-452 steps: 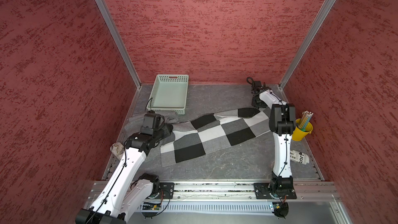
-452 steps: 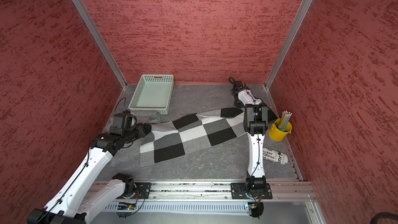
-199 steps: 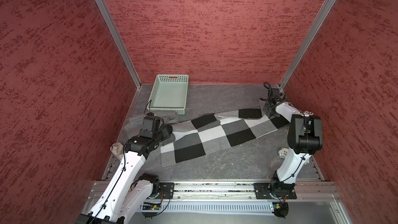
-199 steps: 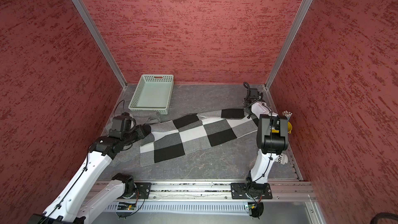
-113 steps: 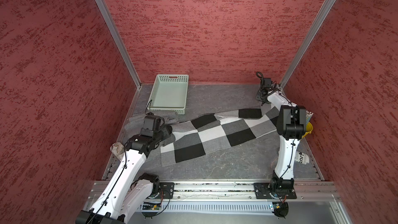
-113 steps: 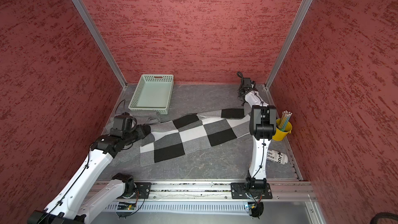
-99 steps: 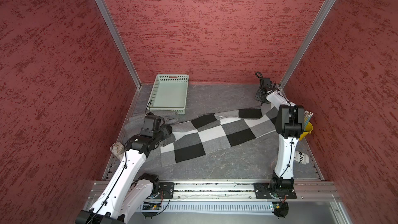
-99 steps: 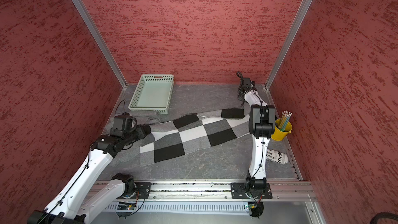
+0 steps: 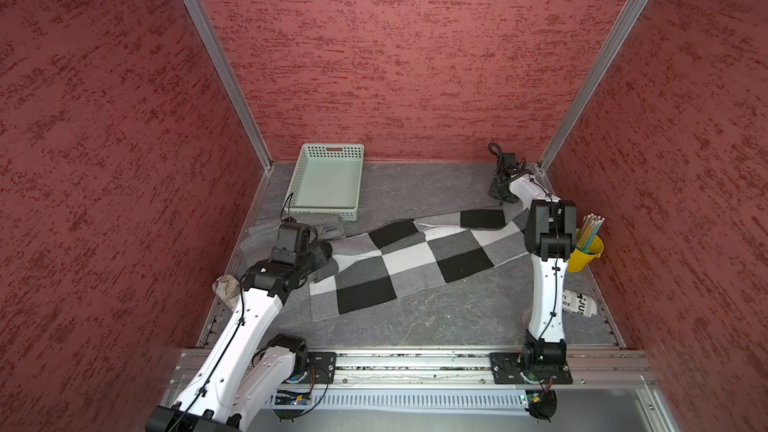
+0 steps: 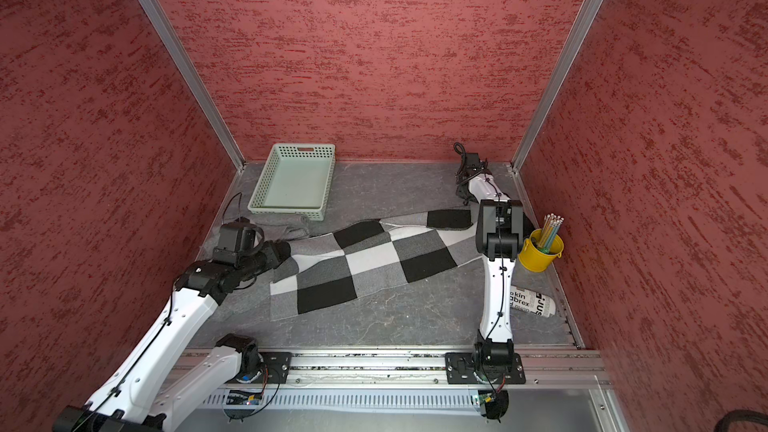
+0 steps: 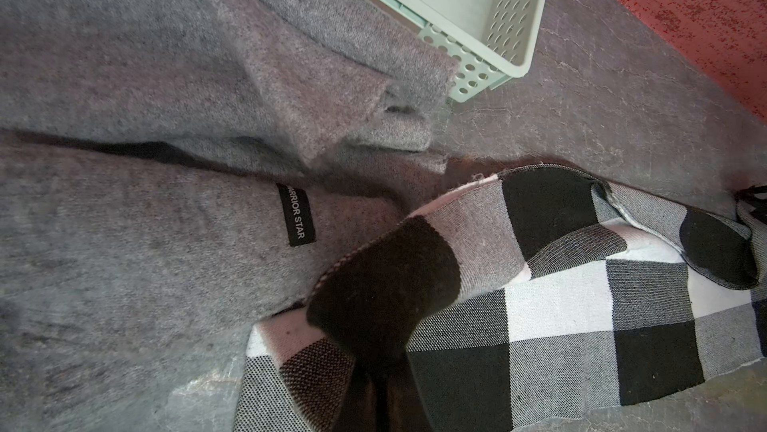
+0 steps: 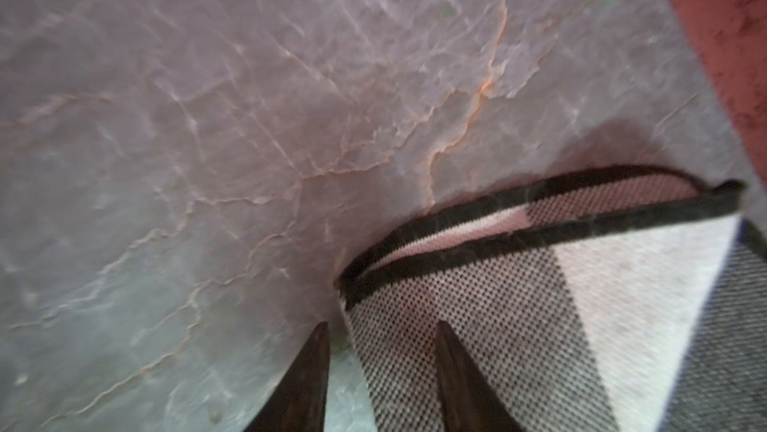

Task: Roll up the scarf and place it into the basket
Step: Flatten out the scarf at the center of the board.

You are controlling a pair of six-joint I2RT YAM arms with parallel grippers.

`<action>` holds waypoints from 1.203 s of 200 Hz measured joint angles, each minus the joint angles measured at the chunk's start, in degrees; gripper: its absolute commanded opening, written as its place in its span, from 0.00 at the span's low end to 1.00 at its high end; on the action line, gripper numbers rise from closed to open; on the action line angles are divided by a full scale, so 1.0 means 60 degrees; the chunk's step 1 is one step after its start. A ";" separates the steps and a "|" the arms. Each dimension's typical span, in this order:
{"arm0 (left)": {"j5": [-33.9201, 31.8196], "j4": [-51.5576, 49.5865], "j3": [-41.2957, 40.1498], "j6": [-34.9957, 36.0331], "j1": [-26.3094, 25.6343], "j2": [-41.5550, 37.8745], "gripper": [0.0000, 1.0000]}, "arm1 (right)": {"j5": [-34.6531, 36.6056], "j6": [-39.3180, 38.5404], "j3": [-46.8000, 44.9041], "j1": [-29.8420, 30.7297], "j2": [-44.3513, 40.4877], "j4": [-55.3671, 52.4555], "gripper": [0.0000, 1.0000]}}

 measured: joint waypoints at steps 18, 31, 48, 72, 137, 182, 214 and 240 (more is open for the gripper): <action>-0.0011 -0.0004 0.0000 0.0000 0.0000 0.0007 0.00 | -0.0025 -0.0022 0.0328 -0.0062 0.0189 -0.0058 0.30; -0.0036 -0.0004 0.0000 0.0004 0.0000 0.0044 0.00 | -0.0044 -0.0040 0.0572 -0.0117 0.0342 -0.0091 0.22; -0.0073 0.0000 0.0000 0.0000 0.0000 0.0106 0.00 | -0.0084 -0.0091 0.0958 -0.0182 0.0554 -0.0222 0.12; -0.0138 -0.0004 0.0004 0.0007 0.0000 0.0131 0.00 | -0.0135 -0.0113 0.1927 -0.0240 0.1082 -0.0437 0.02; -0.0503 -0.0229 0.0157 0.0007 0.0011 0.0342 0.00 | -0.0463 0.0109 0.4645 -0.0350 0.2412 -0.0204 0.00; -0.0758 -0.0346 0.0346 0.0044 0.0084 0.0823 0.00 | -0.0710 0.0973 0.4666 -0.0506 0.2521 0.1224 0.00; -0.0940 -0.0317 0.0372 0.0222 0.0313 0.1053 0.00 | -0.0678 0.1501 0.4666 -0.0539 0.2550 0.2543 0.00; -0.0984 0.0131 0.0364 0.0528 0.0437 0.1202 0.00 | -0.0554 0.1781 0.4790 -0.0554 0.2667 0.3519 0.00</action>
